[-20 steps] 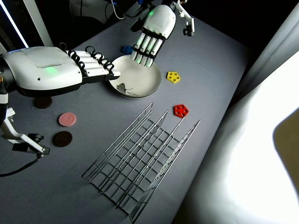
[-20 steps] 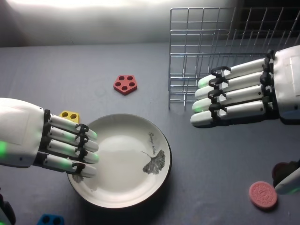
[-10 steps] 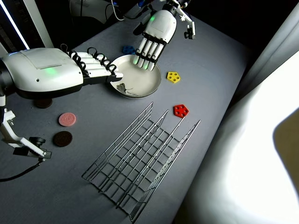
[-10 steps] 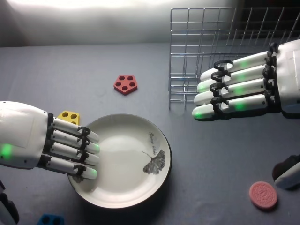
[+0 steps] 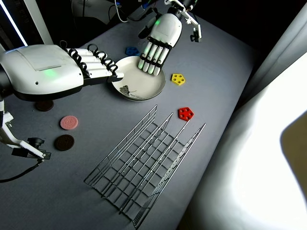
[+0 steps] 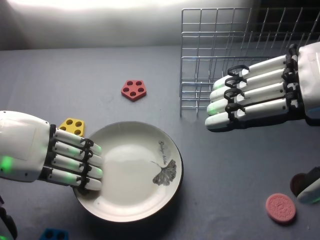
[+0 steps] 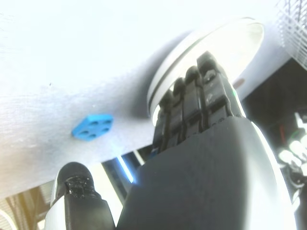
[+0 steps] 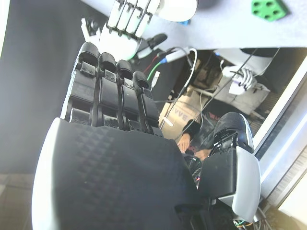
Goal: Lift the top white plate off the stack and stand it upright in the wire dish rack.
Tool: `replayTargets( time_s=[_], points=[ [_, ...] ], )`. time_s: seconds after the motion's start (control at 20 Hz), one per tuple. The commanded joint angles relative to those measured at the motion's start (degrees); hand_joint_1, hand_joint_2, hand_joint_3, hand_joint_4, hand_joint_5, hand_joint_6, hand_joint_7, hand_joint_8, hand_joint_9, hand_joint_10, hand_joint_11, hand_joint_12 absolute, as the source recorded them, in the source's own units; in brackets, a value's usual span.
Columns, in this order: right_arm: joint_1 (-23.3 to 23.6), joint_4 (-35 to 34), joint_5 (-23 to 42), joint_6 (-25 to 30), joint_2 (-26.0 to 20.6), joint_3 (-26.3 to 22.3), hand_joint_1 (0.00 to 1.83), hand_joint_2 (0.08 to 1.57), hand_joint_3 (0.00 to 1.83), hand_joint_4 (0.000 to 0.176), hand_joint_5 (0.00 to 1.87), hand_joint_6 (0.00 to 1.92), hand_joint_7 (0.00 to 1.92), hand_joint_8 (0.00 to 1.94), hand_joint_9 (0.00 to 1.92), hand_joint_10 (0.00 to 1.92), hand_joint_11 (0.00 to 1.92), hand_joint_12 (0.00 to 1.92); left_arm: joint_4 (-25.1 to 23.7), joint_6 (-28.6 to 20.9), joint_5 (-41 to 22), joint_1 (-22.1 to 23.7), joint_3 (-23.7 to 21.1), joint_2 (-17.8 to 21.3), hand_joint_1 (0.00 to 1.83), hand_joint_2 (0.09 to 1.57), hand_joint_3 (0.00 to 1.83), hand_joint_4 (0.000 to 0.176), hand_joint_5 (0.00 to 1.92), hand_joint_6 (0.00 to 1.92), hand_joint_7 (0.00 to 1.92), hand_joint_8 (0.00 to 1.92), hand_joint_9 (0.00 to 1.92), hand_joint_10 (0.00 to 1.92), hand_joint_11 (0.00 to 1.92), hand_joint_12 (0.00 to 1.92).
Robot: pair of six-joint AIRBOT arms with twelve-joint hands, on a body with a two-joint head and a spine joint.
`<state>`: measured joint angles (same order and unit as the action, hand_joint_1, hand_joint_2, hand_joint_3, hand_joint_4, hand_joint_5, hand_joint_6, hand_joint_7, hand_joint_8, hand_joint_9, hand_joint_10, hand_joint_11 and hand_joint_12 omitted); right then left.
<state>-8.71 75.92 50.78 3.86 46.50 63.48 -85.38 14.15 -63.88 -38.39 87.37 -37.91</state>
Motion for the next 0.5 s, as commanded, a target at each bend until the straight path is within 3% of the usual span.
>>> replayTargets(
  time_s=[0.0, 0.45],
  points=[
    [0.66, -4.68, 3.35, 0.2, -0.74, 0.06, 0.15, 0.98, 0.0, 0.0, 0.13, 0.0, 0.15, 0.0, 0.17, 0.0, 0.18, 0.06, 3.06, 0.27, -2.96, 0.85, 0.01, -0.21, 0.1, 0.91, 0.0, 0.0, 0.1, 0.0, 0.1, 0.0, 0.09, 0.0, 0.03, 0.21],
    [0.66, -4.57, 2.29, -0.56, -0.25, 1.32, 0.12, 1.0, 0.0, 0.0, 0.08, 0.01, 0.1, 0.0, 0.12, 0.0, 0.16, 0.04, 2.84, 0.14, -3.58, 0.62, -0.35, -0.53, 0.11, 0.91, 0.0, 0.0, 0.1, 0.0, 0.1, 0.0, 0.1, 0.01, 0.05, 0.23]
  ],
)
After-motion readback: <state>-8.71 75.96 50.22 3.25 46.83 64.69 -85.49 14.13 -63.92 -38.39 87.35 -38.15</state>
